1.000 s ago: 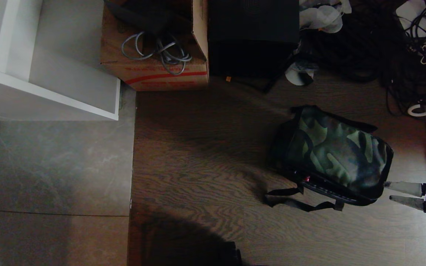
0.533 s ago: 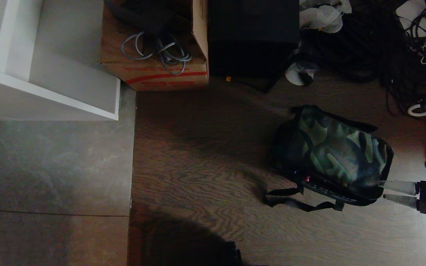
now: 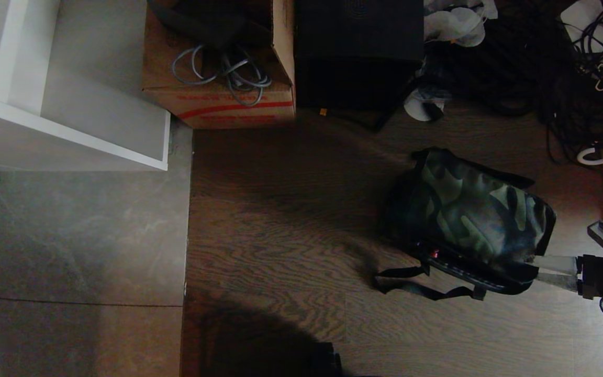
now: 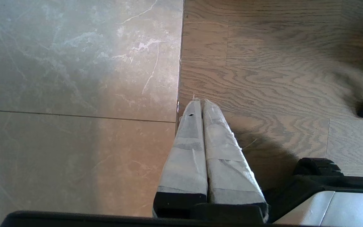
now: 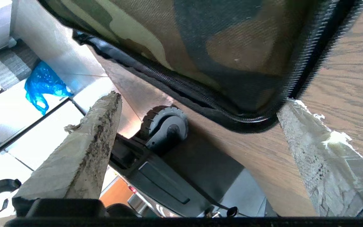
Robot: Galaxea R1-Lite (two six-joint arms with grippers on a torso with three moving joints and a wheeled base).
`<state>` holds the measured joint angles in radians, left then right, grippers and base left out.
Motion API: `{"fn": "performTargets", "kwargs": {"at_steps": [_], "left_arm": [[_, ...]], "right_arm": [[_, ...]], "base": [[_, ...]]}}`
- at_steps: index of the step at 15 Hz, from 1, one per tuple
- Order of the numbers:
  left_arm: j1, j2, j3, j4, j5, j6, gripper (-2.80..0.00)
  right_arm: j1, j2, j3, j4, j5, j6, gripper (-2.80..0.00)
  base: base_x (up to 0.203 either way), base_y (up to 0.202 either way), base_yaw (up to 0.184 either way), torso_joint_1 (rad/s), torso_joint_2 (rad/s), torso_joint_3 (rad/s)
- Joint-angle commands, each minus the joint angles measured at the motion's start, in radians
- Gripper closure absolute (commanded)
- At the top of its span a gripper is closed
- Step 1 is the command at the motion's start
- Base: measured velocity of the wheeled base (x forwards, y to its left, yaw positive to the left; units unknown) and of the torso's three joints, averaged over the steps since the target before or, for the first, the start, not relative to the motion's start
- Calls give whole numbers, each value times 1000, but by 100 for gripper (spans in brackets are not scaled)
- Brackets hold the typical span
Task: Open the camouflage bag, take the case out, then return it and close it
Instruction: Open the top of the storage box
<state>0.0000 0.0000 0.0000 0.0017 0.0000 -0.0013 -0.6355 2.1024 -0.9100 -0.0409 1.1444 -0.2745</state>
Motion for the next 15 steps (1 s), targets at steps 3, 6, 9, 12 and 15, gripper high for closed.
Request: {"fn": "performTargets", "kwargs": {"at_steps": [3, 6, 9, 12, 15], "left_arm": [[0, 2, 0, 0, 0, 0, 0], [0, 2, 0, 0, 0, 0, 0], [0, 2, 0, 0, 0, 0, 0], [0, 2, 0, 0, 0, 0, 0], [0, 2, 0, 0, 0, 0, 0]], "right_arm": [[-1, 23, -16, -4, 2, 1, -280], [-1, 34, -47, 1, -17, 36, -280], [4, 31, -78, -11, -65, 180, -280], [10, 30, -75, -22, -68, 199, -280], [15, 17, -81, -23, -67, 232, -280]], "base": [[0, 0, 0, 0, 0, 0], [0, 0, 0, 0, 0, 0], [0, 0, 0, 0, 0, 0], [0, 0, 0, 0, 0, 0], [0, 0, 0, 0, 0, 0]]}}
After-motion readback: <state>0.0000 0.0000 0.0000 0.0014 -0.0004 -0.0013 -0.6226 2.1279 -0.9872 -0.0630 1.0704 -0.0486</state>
